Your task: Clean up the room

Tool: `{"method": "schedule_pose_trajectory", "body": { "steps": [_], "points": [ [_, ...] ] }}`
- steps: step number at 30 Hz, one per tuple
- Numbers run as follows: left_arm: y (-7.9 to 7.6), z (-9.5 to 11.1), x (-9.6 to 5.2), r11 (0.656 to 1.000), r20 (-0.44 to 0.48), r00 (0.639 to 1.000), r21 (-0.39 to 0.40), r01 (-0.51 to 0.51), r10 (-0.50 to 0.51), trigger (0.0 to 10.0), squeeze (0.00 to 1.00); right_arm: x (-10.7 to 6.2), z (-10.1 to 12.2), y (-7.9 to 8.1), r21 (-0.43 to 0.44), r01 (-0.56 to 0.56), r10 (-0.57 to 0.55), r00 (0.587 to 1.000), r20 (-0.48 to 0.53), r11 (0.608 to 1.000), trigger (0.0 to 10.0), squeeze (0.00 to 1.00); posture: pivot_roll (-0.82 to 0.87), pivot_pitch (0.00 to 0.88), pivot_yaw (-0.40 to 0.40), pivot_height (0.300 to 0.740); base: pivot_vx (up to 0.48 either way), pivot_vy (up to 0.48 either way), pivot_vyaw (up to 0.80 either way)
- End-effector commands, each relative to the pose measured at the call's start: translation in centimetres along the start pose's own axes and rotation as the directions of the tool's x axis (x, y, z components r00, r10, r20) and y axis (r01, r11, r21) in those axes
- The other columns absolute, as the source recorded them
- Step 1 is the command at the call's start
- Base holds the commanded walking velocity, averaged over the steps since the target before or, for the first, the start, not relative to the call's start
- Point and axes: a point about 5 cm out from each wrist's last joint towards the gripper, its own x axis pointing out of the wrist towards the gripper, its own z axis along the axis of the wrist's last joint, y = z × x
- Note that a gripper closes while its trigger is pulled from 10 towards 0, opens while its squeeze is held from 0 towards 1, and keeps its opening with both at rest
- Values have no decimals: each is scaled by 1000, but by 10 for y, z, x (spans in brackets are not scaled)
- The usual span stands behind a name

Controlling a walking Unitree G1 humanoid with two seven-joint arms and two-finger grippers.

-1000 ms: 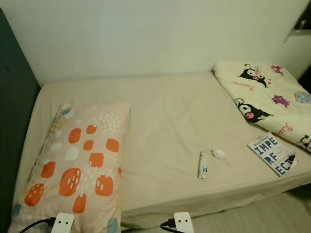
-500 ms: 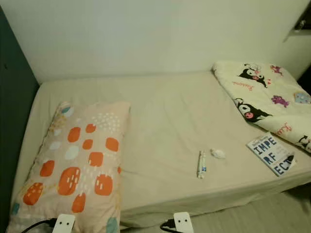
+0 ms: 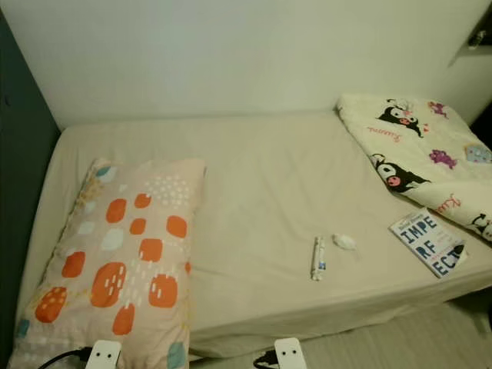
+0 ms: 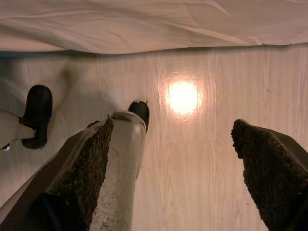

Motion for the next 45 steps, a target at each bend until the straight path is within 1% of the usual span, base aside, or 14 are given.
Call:
{"method": "schedule_pose_trajectory", "body": {
  "steps": [1,9,12,13,14,16,20,22,23,25,28,32,37,45],
  "points": [
    [-1,-11,-2,1000,-41,999,-15,-1,1,10000,0,-1,-9,0,-3,-3,2,999,-32,1000,10000,0,53,64,-20,740,0,0,0],
    [-1,-11,-2,1000,-42,999,-17,-1,1,10000,0,-1,-9,0,-7,1,-1,1000,-30,1000,10000,0,47,46,-18,740,0,0,0],
    [-2,-16,-4,1000,-46,999,-2,-1,1,10000,0,-3,-16,0,7,6,-5,999,-44,1000,10000,0,49,48,-24,740,0,0,0],
    [-3,-19,-5,1000,-47,999,6,-1,1,10000,0,-4,-21,0,11,7,-6,998,-55,1000,10000,0,55,9,-23,740,0,0,0],
    [-3,-19,-5,1000,-47,999,6,-1,1,10000,0,-4,-21,0,11,7,-6,998,-55,1000,10000,0,55,9,-23,740,0,0,0],
    [-5,-28,-8,1000,-54,999,17,7,-6,10000,0,-6,-31,0,25,11,-9,997,-81,1000,10000,0,51,0,-12,740,0,0,0],
    [-6,-30,-9,1000,-56,998,17,9,-8,10000,0,-6,-32,0,28,12,-9,996,-84,1000,10000,0,51,0,-12,740,0,0,0],
    [-7,-37,-11,1000,-75,997,11,18,-17,10000,0,-6,-32,1,11,2,-1,997,-78,1000,10000,0,23,0,8,740,0,0,0],
    [-7,-37,-11,1000,-75,997,11,18,-17,10000,0,-6,-32,1,11,2,-1,997,-78,1000,10000,0,23,0,8,740,0,0,0],
    [-9,-33,-10,998,-61,998,54,31,-27,10000,0,-5,-29,4,-3,-5,5,997,-73,1000,10000,0,20,0,6,740,0,0,0],
    [-10,-30,-9,997,-53,998,68,37,-34,10000,0,-5,-27,5,-8,-7,7,997,-72,1000,10000,0,20,0,5,740,0,0,0],
    [-11,-25,-7,997,-49,998,61,39,-36,10000,0,-3,-21,7,-31,-14,13,998,-57,999,10000,0,12,0,10,740,0,0,0],
    [-10,-19,-5,998,-44,998,53,36,-34,10000,0,-2,-12,4,-27,-4,3,999,-39,1000,10000,0,6,0,10,740,0,0,0],
    [-11,-15,-4,998,-39,999,47,34,-32,10000,0,-2,-15,0,-40,3,-5,999,-45,999,10000,0,6,0,4,740,0,0,0]
  ]
}}
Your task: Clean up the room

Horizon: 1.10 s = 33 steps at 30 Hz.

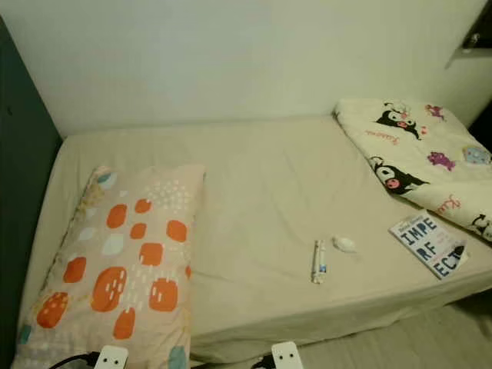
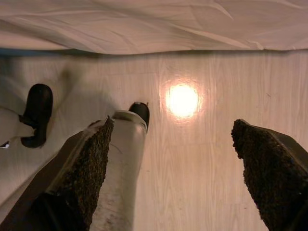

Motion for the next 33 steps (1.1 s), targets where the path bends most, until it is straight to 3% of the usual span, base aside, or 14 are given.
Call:
{"method": "schedule_pose_trajectory", "body": {
  "steps": [1,33],
  "points": [
    [-1,-8,-1,1000,-33,999,-9,0,0,10000,0,-1,-9,0,-3,3,-3,1000,-31,1000,10000,0,7,0,3,740,0,0,0],
    [-4,-12,-2,1000,-49,999,-14,7,-7,10000,0,-2,-12,4,-72,-29,26,999,-46,997,10000,0,14,0,-12,740,0,0,0]
  ]
}}
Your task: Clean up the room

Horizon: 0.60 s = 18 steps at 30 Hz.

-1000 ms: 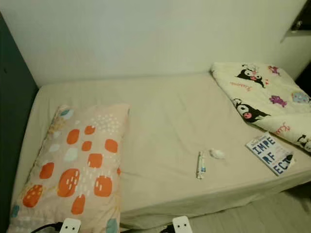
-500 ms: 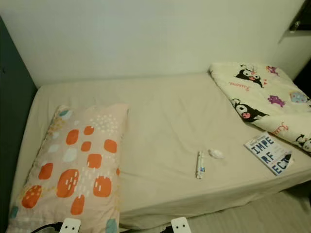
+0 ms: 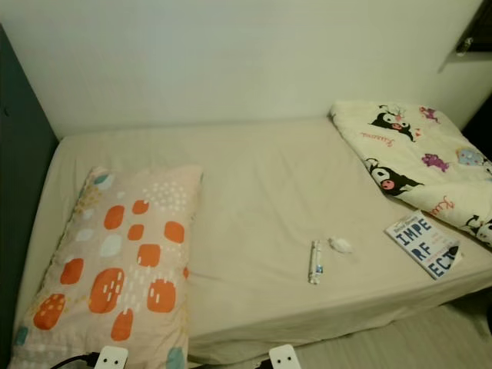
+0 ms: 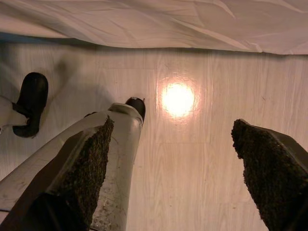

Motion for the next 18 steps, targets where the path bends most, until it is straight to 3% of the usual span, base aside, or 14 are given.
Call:
{"method": "schedule_pose_trajectory", "body": {
  "steps": [1,18],
  "points": [
    [-3,-12,-2,1000,-40,999,1,9,-9,10000,0,-1,-10,1,-3,-7,6,999,-34,1000,10000,0,12,0,-11,740,0,0,0],
    [-6,-10,-2,1000,-35,999,0,11,-11,10000,0,-2,-12,-5,-22,-2,1,999,-42,1000,10000,0,0,0,-38,740,0,0,0]
  ]
}}
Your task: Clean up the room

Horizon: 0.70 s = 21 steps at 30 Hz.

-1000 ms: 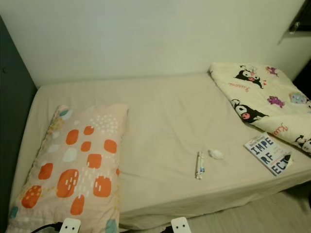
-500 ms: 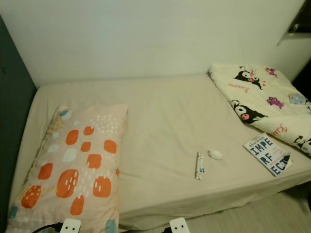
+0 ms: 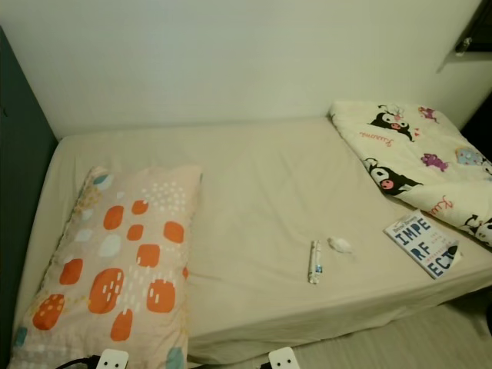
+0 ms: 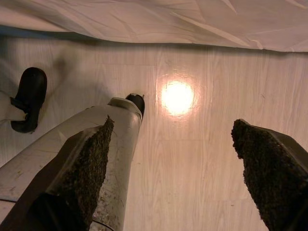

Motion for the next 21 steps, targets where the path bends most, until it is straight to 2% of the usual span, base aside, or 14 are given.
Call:
{"method": "schedule_pose_trajectory", "body": {
  "steps": [1,10,11,14,19,21],
  "points": [
    [-5,-5,-1,1000,-20,1000,-3,4,-4,10000,0,-1,-8,-6,-13,6,-6,999,-32,1000,10000,0,0,0,-38,740,0,0,0],
    [-7,1,0,1000,6,1000,-3,-3,3,10000,0,0,1,-13,-33,14,-15,1000,-15,999,10000,0,-22,0,-36,740,0,0,0],
    [-6,2,0,1000,8,1000,-2,-2,2,10000,0,0,5,-13,-31,18,-19,1000,-3,999,10000,0,-66,0,-4,740,0,0,0],
    [-5,6,1,999,14,1000,33,10,-10,10000,0,1,10,-12,-8,27,-27,999,17,1000,10000,0,-72,0,20,740,0,0,0],
    [-6,8,2,999,17,1000,53,14,-15,10000,0,-1,-3,-7,-2,25,-25,1000,-7,1000,10000,0,-75,0,26,740,0,0,0],
    [-6,8,1,999,16,1000,49,13,-13,10000,0,-1,-6,-11,40,48,-48,999,-14,998,10000,0,-81,0,28,740,0,0,0]
  ]
}}
